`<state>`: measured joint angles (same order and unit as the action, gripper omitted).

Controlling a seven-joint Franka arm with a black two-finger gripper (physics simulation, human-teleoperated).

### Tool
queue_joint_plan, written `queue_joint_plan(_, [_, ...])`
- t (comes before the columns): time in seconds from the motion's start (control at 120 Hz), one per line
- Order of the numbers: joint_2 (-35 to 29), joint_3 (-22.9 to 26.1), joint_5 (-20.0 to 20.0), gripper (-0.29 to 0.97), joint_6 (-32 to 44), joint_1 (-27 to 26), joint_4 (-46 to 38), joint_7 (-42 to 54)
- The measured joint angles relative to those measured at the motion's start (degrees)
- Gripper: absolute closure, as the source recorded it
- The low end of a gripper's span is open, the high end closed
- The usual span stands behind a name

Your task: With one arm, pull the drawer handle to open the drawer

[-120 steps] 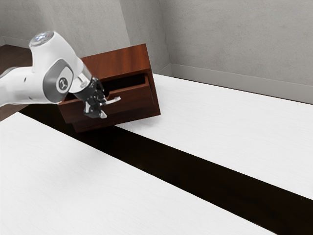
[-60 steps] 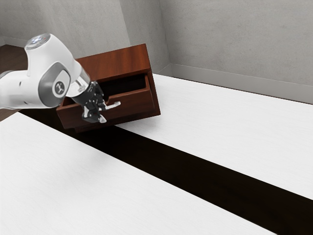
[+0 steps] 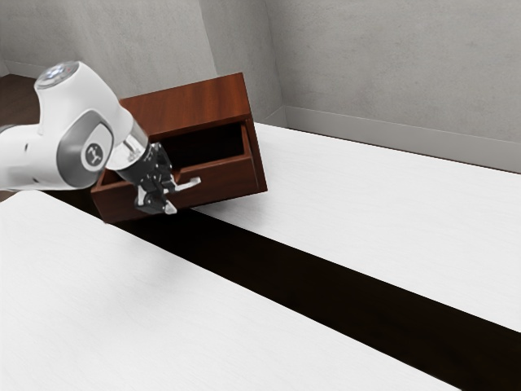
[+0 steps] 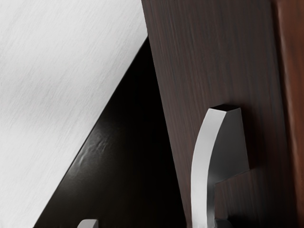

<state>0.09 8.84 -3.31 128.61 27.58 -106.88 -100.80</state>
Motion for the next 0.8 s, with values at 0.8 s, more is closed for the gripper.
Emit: queue_joint_plan(0.8, [-5.02,0.74,-0.7,0.44,0.08,-0.05,-5.34,-0.09])
